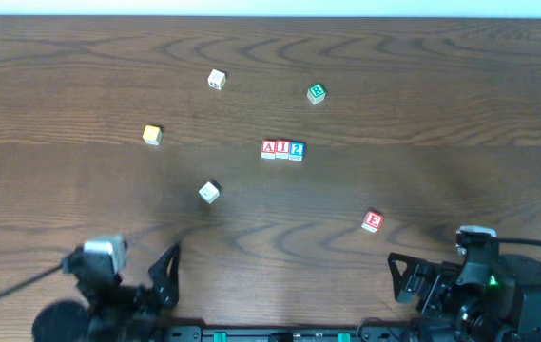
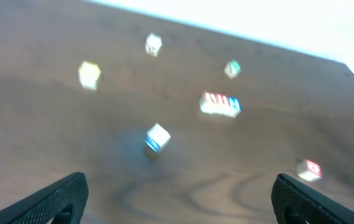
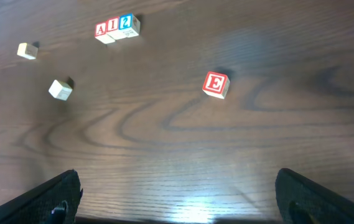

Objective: Spell out Ai2

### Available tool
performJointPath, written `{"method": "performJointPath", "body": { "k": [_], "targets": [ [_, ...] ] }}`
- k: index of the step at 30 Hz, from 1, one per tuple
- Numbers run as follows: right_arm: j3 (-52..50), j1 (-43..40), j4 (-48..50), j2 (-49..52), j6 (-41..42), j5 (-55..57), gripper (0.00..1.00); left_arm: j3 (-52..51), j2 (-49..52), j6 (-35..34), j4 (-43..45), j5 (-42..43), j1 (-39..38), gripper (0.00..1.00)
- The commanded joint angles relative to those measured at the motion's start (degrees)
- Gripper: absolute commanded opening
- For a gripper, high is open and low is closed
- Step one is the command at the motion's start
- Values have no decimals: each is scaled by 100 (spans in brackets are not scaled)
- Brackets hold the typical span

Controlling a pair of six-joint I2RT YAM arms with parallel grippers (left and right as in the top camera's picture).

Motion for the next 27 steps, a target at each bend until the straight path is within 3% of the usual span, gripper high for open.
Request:
{"method": "performJointPath", "body": {
  "k": [1,4,14,21,27],
  "targets": [
    [-20,37,-4,-24,52,-24,99,-186,-380,1032,-20,-363,79,95],
    [-20,37,-4,-24,55,-24,99,-487,-614,1357,-76,-369,79,95],
    [-20,37,-4,-24,52,-24,99,-1770,-625,1217,452,-326,81,95],
    [-20,37,-4,-24,52,-24,99,-2734,-625,529,1366,-302,79,95],
    [-20,37,-4,-24,52,-24,99,-3320,-625,238,1648,-382,79,95]
  ]
}}
